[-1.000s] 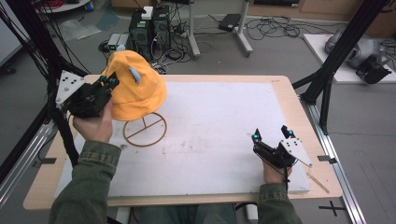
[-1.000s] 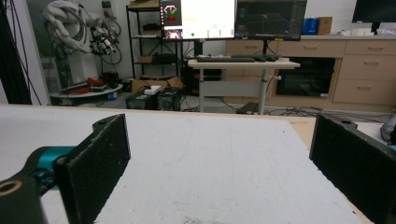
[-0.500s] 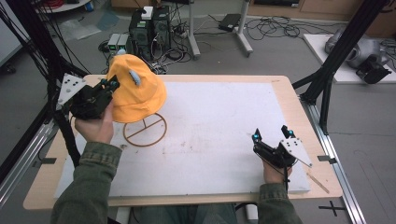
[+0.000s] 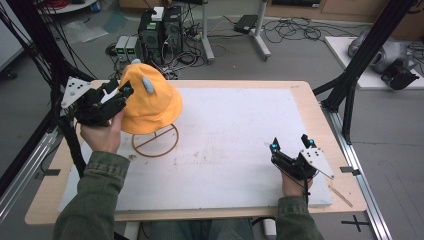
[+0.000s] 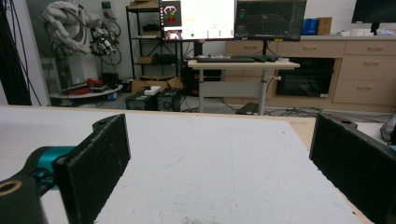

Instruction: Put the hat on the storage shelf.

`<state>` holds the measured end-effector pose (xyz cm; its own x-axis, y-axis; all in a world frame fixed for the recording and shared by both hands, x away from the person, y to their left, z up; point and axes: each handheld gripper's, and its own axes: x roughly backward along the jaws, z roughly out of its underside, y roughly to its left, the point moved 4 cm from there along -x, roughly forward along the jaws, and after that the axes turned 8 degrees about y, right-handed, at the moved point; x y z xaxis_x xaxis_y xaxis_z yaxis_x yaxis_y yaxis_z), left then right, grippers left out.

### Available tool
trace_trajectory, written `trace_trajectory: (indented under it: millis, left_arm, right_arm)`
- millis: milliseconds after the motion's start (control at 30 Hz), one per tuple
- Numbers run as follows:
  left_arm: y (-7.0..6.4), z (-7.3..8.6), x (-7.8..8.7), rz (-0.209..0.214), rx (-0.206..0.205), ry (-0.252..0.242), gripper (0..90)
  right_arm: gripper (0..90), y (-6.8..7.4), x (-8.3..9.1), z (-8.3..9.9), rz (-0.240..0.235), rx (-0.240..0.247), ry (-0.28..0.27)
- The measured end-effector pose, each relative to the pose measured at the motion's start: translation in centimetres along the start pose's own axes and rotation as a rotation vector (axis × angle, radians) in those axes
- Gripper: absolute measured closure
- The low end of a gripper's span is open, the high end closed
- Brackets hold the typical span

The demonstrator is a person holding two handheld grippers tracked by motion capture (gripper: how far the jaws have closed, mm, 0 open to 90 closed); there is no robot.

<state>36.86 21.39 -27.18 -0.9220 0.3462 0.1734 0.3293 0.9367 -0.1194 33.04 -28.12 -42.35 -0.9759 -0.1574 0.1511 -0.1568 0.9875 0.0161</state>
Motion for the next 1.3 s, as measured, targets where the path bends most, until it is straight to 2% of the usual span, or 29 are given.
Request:
trace_trajectory:
  millis: [67, 167, 200, 233, 267, 300, 367, 433, 533, 567, 633, 733, 800, 833, 867, 900, 933, 967, 1033, 1100, 1133, 1167, 1200, 1233, 1267, 1300]
  left_arm:
    - [0.2, 0.0, 0.2, -0.046, -0.016, 0.001, 37.5]
    - [0.4, 0.0, 0.5, -0.053, -0.024, 0.002, 30.9]
    - [0.5, -0.1, 0.9, -0.067, -0.033, -0.013, 28.0]
    - [0.5, -0.1, 0.9, -0.067, -0.033, -0.013, 27.0]
    - [0.6, -0.4, 1.5, -0.093, -0.053, -0.036, 25.7]
    - [0.6, -0.4, 1.5, -0.093, -0.053, -0.036, 24.7]
    - [0.7, -0.8, 2.2, -0.114, -0.086, -0.036, 23.7]
    - [0.8, -0.9, 2.5, -0.117, -0.095, -0.04, 22.4]
    - [1.3, -1.4, 4.1, -0.123, -0.1, -0.086, 21.8]
    - [1.3, -1.4, 4.1, -0.123, -0.1, -0.086, 21.5]
    - [1.7, -1.6, 5.6, -0.121, -0.112, -0.108, 21.3]
    - [1.9, -1.3, 6.5, -0.118, -0.117, -0.107, 21.2]
    - [2.4, -0.3, 7.7, -0.129, -0.123, -0.107, 21.3]
    - [2.4, -0.3, 7.7, -0.129, -0.123, -0.107, 21.2]
    - [2.8, 0.6, 8.3, -0.133, -0.118, -0.11, 21.2]
    - [2.8, 0.6, 8.3, -0.133, -0.118, -0.11, 21.2]
    - [3.3, 1.6, 8.7, -0.142, -0.111, -0.105, 21.2]
    - [3.3, 1.6, 8.7, -0.142, -0.111, -0.105, 21.2]
    - [4.2, 3.6, 9.2, -0.178, -0.105, -0.097, 21.1]
    - [4.4, 4.1, 9.3, -0.187, -0.1, -0.095, 21.1]
    - [5.0, 5.6, 9.5, -0.214, -0.095, -0.088, 20.9]
    - [5.0, 5.6, 9.5, -0.214, -0.095, -0.088, 20.8]
    - [5.3, 6.8, 9.5, -0.244, -0.101, -0.086, 20.8]
    - [5.3, 6.8, 9.5, -0.244, -0.101, -0.086, 20.8]
    - [5.5, 8.2, 9.6, -0.273, -0.109, -0.081, 20.8]
    - [5.7, 8.9, 9.6, -0.287, -0.112, -0.083, 20.8]
  right_arm:
    - [4.7, 0.0, 0.0, 0.0, 0.0, -0.003, 0.002]
    - [4.7, 0.0, 0.0, 0.0, -0.001, -0.006, 0.0]
    - [4.8, 0.0, 0.0, 0.0, -0.001, -0.007, 0.001]
    - [4.7, 0.0, 0.0, 0.0, -0.001, -0.009, 0.001]
    - [4.7, 0.0, 0.0, 0.0, -0.001, -0.009, 0.0]
    - [4.7, 0.0, 0.0, 0.0, -0.001, -0.009, 0.0]
    - [4.7, 0.0, 0.1, 0.0, 0.0, -0.011, -0.002]
    - [4.7, -0.1, 0.1, -0.1, 0.005, -0.001, -0.006]
    - [4.7, 0.0, 0.1, -0.1, 0.005, -0.008, -0.008]
    - [4.7, 0.0, 0.1, -0.1, 0.005, -0.008, -0.008]
    - [4.7, -0.1, 0.2, -0.1, 0.008, -0.006, -0.009]
    - [4.7, 0.0, 0.2, -0.1, 0.009, -0.002, -0.01]
    - [4.7, 0.0, 0.2, -0.1, 0.01, 0.0, -0.011]
    - [4.7, 0.0, 0.2, -0.1, 0.01, 0.002, -0.011]
    - [4.7, 0.1, 0.2, -0.1, 0.009, 0.0, -0.008]
    - [4.7, 0.1, 0.2, -0.1, 0.008, 0.002, -0.009]
    - [4.7, 0.1, 0.2, -0.1, 0.008, 0.002, -0.009]
    - [4.7, 0.1, 0.2, -0.1, 0.007, 0.0, -0.009]
    - [4.7, 0.1, 0.2, -0.1, 0.008, 0.007, -0.006]
    - [4.7, 0.2, 0.2, 0.0, 0.01, 0.005, -0.001]
    - [4.7, 0.2, 0.2, 0.0, 0.009, 0.007, -0.002]
    - [4.7, 0.2, 0.2, 0.0, 0.009, 0.007, -0.002]
    - [4.7, 0.2, 0.2, 0.0, 0.008, 0.002, -0.004]
    - [4.7, 0.3, 0.2, 0.0, 0.009, -0.003, -0.005]
    - [4.6, 0.3, 0.3, 0.0, 0.012, -0.01, -0.008]
    - [4.6, 0.2, 0.3, 0.0, 0.014, -0.008, -0.011]
